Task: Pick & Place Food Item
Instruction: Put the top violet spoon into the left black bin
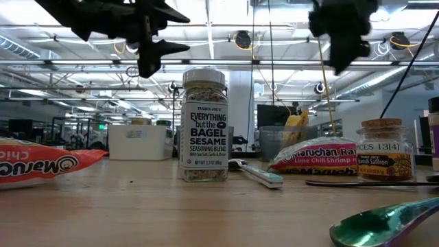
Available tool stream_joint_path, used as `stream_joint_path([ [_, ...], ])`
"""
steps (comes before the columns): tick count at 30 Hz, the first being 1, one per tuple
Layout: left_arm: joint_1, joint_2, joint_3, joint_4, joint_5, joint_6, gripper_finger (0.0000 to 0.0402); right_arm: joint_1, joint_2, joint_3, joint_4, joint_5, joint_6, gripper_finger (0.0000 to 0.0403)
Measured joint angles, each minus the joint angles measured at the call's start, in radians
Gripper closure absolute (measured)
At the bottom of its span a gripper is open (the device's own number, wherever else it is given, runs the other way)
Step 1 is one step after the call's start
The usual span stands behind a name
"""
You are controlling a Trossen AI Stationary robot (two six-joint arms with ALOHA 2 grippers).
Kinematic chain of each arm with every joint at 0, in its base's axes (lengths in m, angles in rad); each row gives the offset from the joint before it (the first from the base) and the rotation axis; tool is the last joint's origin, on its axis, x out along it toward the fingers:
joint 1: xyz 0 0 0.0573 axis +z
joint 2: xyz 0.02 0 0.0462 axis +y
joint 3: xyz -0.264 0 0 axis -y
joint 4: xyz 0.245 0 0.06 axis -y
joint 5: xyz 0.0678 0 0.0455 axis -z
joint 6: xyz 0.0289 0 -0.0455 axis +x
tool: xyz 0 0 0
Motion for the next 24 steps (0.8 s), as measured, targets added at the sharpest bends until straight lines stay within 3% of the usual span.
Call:
stream_joint_path([
  [4, 0.011, 0.0, 0.0, 0.025, 0.0, -0.001, 0.0183, -0.077, -0.012, -0.046, -0.113, -0.012, -0.023, 0.0239],
  [10, 0.025, 0.0, 0.0, 0.044, 0.0, -0.003, 0.0183, -0.162, -0.03, -0.164, -0.111, -0.111, -0.076, 0.0239],
  [15, 0.026, 0.0, 0.0, 0.047, 0.0, -0.009, 0.0183, -0.227, -0.033, -0.282, -0.111, -0.12, -0.061, 0.0237],
  [24, 0.028, 0.0, 0.0, 0.047, 0.0, -0.011, 0.0183, -0.352, -0.033, -0.424, 0.023, -0.183, -0.06, 0.024],
])
